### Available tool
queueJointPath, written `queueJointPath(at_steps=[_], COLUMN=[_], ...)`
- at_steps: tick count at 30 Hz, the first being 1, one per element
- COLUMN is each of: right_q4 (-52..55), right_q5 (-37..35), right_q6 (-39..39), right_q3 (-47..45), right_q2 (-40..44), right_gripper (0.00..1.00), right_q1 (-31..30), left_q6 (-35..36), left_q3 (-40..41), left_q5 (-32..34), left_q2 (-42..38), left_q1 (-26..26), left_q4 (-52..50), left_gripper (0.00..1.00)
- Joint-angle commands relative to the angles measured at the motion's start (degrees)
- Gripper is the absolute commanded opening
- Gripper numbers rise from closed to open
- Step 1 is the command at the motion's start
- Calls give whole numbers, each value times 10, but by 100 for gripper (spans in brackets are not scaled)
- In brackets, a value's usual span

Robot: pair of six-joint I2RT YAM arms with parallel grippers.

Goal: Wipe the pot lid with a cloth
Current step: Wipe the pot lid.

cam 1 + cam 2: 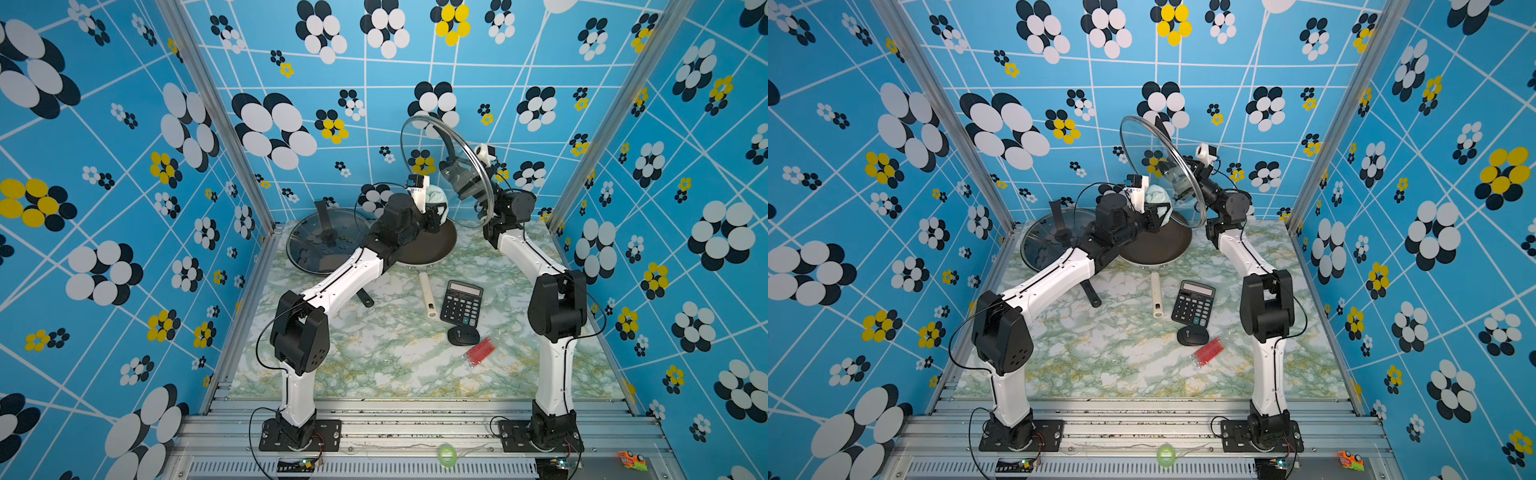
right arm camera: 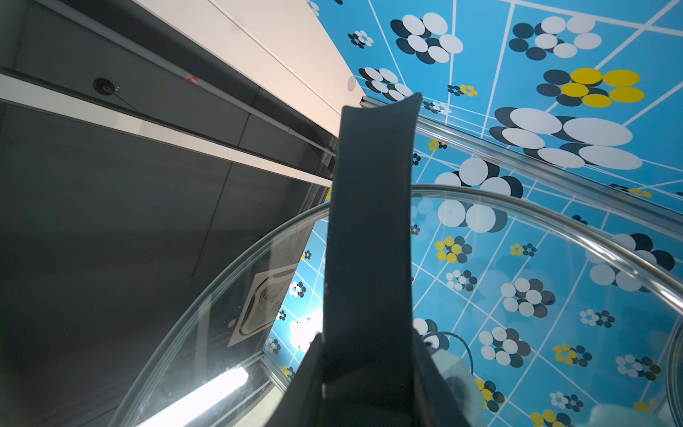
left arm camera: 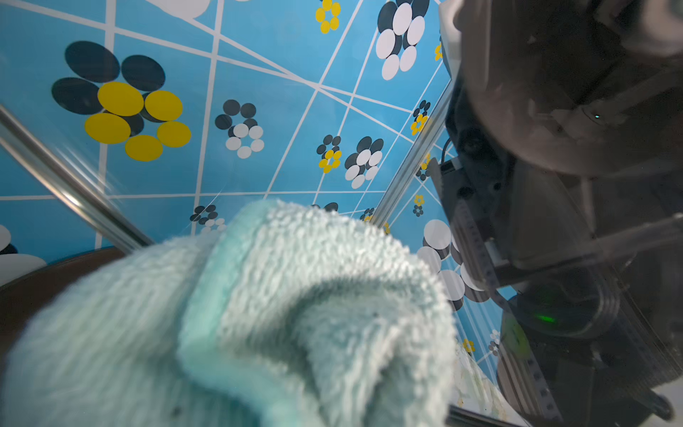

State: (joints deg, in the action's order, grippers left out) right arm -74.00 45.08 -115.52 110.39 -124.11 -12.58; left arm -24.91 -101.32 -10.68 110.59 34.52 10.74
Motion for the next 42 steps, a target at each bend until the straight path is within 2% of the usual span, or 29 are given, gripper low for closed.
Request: queueJointPath(at_steps=[1, 5, 11, 16, 26, 30, 36, 42], right_q4=[-65, -65, -65, -65, -65, -65, -65, -65], right_q5=[-37, -32, -26, -25, -30, -30, -23, -17], right_q6=[-24, -27, -28, -31, -33, -33, -31, -29], right_q3=[39, 39, 37, 36, 39, 36, 33, 15], right_q2=[25, 30, 38, 38, 31, 32, 40, 54], right_gripper=[0, 0, 0, 0, 0, 0, 0, 0], right_q1=[-20, -20, -19, -19, -16, -15, -14, -12], left_q6=[-6, -4, 13, -1, -13, -14, -11, -46], left_q3=[-18, -84, -147, -143, -113, -112, -139, -122], left_q5=[3, 28, 65, 59, 0, 3, 64, 143], left_q2=[22, 54, 93, 102, 102, 105, 117, 108], left_q1=[-2, -33, -42, -39, 27, 34, -1, -50], left_q4=[3, -16, -49, -46, -40, -42, -66, -21], left_gripper=[0, 0, 0, 0, 0, 0, 0, 0])
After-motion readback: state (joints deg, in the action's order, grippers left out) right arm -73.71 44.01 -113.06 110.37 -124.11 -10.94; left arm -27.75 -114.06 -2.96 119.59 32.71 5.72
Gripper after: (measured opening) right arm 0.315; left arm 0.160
